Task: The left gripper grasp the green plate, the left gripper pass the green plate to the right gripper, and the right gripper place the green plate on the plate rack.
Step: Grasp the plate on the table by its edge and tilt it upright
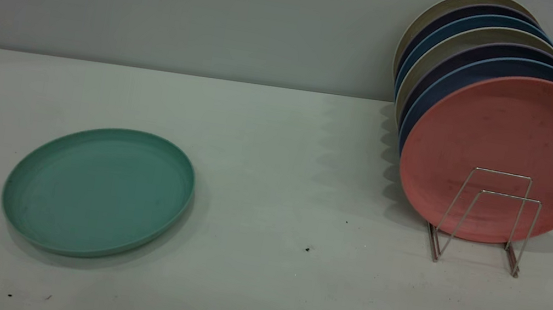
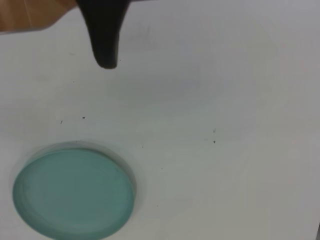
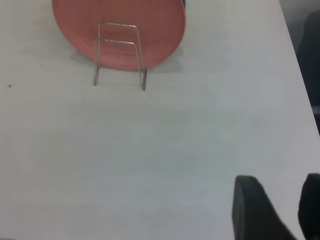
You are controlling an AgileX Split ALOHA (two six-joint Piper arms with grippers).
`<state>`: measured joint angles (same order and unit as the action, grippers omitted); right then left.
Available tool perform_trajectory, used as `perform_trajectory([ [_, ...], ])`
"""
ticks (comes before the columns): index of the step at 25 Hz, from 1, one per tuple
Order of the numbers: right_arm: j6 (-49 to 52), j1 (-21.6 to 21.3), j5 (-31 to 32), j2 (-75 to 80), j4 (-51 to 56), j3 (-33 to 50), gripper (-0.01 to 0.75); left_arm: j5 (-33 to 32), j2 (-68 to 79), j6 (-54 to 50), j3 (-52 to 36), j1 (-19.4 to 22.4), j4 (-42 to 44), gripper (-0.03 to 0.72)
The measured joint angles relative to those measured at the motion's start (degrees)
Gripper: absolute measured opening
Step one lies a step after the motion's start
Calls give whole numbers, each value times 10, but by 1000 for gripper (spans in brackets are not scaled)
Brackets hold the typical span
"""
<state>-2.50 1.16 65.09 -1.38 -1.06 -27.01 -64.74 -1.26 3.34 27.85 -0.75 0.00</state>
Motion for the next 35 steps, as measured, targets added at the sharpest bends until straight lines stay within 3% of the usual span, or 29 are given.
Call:
perform_trajectory([
  [15, 0, 0, 0, 0, -1, 0, 243, 0, 0, -1, 0, 0, 0, 567],
  [18, 7, 0, -11, 15, -1, -10, 272, 8, 13, -22, 7, 0, 8, 567],
  [26, 10, 0, -125, 186, 6, -53, 460, 115, 221, -41, 51, 0, 30, 578],
  [31, -25, 0, -211, 320, 57, -101, 499, 168, 379, -41, 106, 0, 0, 580],
  [35, -147, 0, -273, 435, 178, -135, 500, 206, 474, -33, 150, 0, -50, 580],
])
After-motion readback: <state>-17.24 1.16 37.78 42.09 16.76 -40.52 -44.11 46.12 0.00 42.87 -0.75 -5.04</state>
